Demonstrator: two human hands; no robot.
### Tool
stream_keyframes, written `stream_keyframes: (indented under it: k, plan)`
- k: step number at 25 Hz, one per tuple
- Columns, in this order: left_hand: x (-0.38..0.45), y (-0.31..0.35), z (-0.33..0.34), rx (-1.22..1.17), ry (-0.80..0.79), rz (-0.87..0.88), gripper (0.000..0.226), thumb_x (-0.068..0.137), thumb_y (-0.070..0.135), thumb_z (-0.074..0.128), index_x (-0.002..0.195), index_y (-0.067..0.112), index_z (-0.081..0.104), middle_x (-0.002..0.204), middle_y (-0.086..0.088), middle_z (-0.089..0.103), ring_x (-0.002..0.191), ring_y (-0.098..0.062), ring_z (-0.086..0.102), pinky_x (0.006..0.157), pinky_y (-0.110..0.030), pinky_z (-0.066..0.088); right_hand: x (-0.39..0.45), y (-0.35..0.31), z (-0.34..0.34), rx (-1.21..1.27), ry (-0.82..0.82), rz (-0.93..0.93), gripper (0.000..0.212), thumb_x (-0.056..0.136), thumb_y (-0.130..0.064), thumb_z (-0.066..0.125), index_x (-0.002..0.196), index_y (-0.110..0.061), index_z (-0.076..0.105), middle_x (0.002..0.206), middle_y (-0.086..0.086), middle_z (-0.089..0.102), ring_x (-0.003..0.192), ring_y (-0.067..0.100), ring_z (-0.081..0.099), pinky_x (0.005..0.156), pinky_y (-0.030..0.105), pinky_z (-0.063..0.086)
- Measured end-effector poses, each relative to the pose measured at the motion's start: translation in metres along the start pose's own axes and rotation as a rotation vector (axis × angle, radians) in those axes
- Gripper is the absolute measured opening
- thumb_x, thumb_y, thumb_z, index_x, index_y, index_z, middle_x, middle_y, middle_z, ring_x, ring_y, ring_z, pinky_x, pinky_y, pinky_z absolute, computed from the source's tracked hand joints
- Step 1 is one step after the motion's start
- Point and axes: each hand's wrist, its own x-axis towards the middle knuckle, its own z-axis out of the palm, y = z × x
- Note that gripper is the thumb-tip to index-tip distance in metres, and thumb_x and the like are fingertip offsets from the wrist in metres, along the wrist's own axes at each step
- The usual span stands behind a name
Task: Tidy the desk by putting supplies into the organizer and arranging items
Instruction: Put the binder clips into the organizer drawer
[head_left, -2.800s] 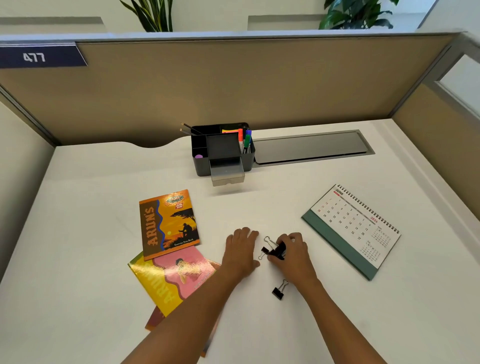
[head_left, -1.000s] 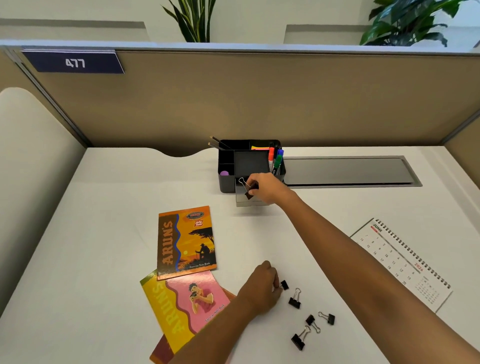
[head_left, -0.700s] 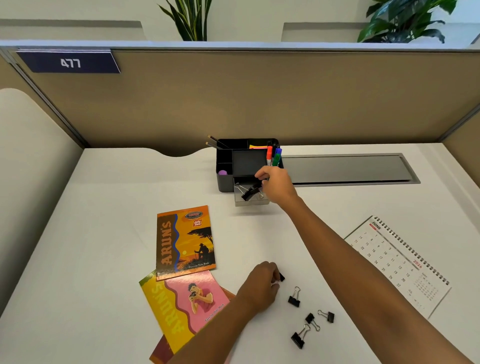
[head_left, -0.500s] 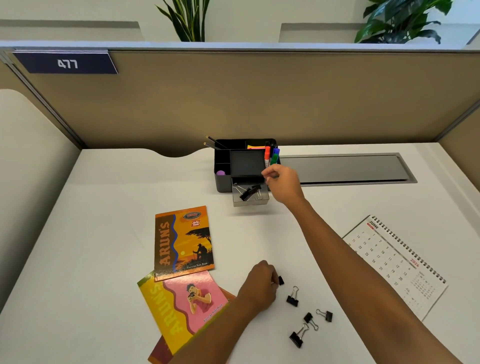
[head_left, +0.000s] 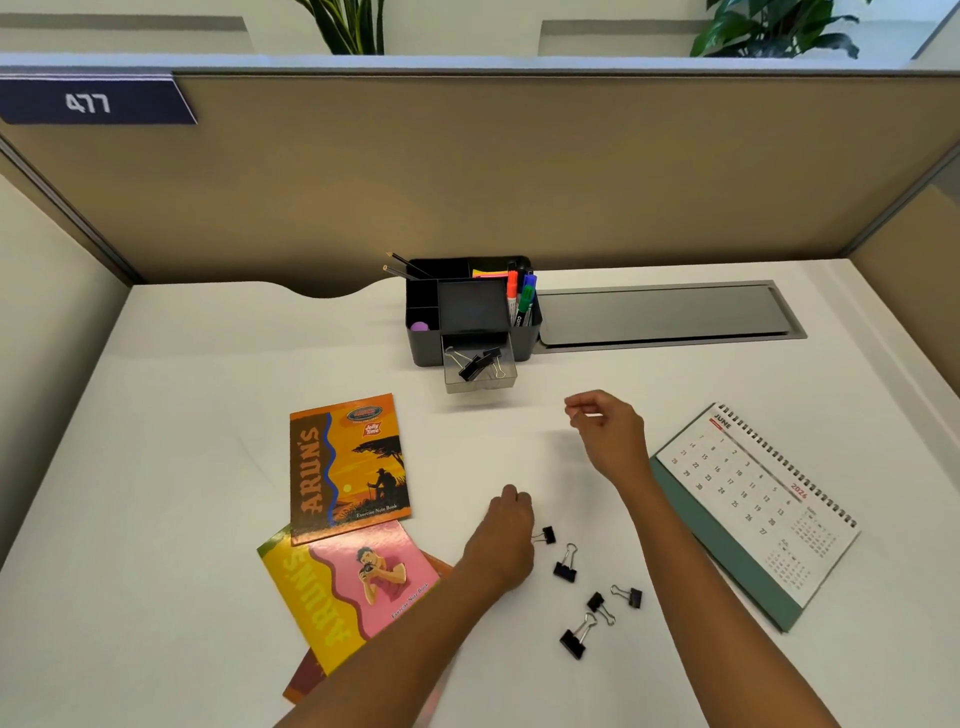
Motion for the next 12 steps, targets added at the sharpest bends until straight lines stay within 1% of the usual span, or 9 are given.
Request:
stream_keyframes:
  k: [2, 3, 4, 6, 7, 9, 10, 12]
  plan:
    - [0.0, -0.006, -0.004, -0.123, 0.011, 0.008, 0.027, 0.078, -0.001, 0.05, 0.105, 0.003, 0.047, 0.112, -0.012, 0.044, 0.089, -0.028, 0.049, 0.069, -0.03, 0.034, -0.018, 0.011, -0.004, -0.009, -0.028, 0.044, 0.012, 0.091, -0.013, 0.064, 0.097, -0.019, 0.072, 0.095, -0.004, 0.072, 0.082, 0.01, 0.068, 0.067, 0.014, 0.047]
    - [0.0, -0.008, -0.006, -0.187, 0.014, 0.009, 0.028, 0.077, 0.003, 0.054, 0.104, 0.004, 0.047, 0.11, -0.01, 0.044, 0.085, -0.026, 0.048, 0.068, -0.03, 0.035, -0.028, 0.018, -0.005, -0.038, -0.087, 0.066, 0.011, 0.09, -0.014, 0.065, 0.096, -0.02, 0.071, 0.095, -0.005, 0.072, 0.079, 0.01, 0.067, 0.064, 0.015, 0.047]
    - [-0.001, -0.01, -0.008, -0.239, 0.015, 0.009, 0.031, 0.076, 0.008, 0.058, 0.105, 0.005, 0.048, 0.108, -0.007, 0.044, 0.085, -0.025, 0.049, 0.07, -0.032, 0.038, -0.038, 0.025, -0.004, -0.103, -0.173, 0.084, 0.01, 0.089, -0.015, 0.066, 0.095, -0.022, 0.071, 0.095, -0.005, 0.071, 0.08, 0.011, 0.066, 0.065, 0.017, 0.048]
    - [-0.003, -0.013, -0.01, -0.288, -0.01, 0.019, 0.043, 0.074, 0.015, 0.065, 0.114, 0.009, 0.048, 0.11, -0.003, 0.043, 0.095, -0.024, 0.052, 0.081, -0.034, 0.046, -0.057, 0.039, -0.006, -0.32, -0.349, 0.116, 0.013, 0.084, -0.019, 0.071, 0.096, -0.025, 0.068, 0.101, -0.006, 0.068, 0.086, 0.012, 0.063, 0.071, 0.02, 0.047]
    - [-0.003, -0.012, -0.011, -0.283, -0.03, 0.038, 0.051, 0.076, 0.017, 0.066, 0.123, 0.013, 0.048, 0.113, -0.003, 0.043, 0.101, -0.022, 0.052, 0.087, -0.033, 0.046, -0.066, 0.044, -0.009, -0.427, -0.406, 0.135, 0.02, 0.081, -0.023, 0.075, 0.098, -0.025, 0.065, 0.104, -0.005, 0.065, 0.088, 0.011, 0.06, 0.072, 0.021, 0.044]
    - [-0.004, -0.011, -0.008, -0.22, -0.066, 0.09, 0.061, 0.082, 0.019, 0.064, 0.139, 0.022, 0.044, 0.117, -0.003, 0.042, 0.105, -0.019, 0.049, 0.092, -0.031, 0.045, -0.083, 0.049, -0.015, -0.569, -0.454, 0.203, 0.037, 0.074, -0.032, 0.082, 0.103, -0.023, 0.061, 0.108, -0.005, 0.056, 0.09, 0.012, 0.056, 0.068, 0.023, 0.042]
    - [-0.004, -0.009, -0.006, -0.175, -0.073, 0.118, 0.06, 0.085, 0.019, 0.062, 0.142, 0.024, 0.044, 0.117, -0.003, 0.042, 0.104, -0.018, 0.049, 0.092, -0.031, 0.044, -0.093, 0.049, -0.015, -0.599, -0.455, 0.238, 0.045, 0.07, -0.036, 0.084, 0.105, -0.023, 0.058, 0.108, -0.005, 0.052, 0.091, 0.014, 0.056, 0.067, 0.024, 0.042]
    - [-0.003, -0.006, -0.001, -0.107, -0.06, 0.149, 0.047, 0.09, 0.02, 0.06, 0.136, 0.023, 0.053, 0.115, -0.003, 0.044, 0.102, -0.019, 0.048, 0.088, -0.033, 0.046, -0.112, 0.053, -0.008, -0.608, -0.419, 0.239, 0.052, 0.068, -0.041, 0.083, 0.106, -0.021, 0.052, 0.107, -0.004, 0.046, 0.086, 0.017, 0.056, 0.065, 0.027, 0.041]
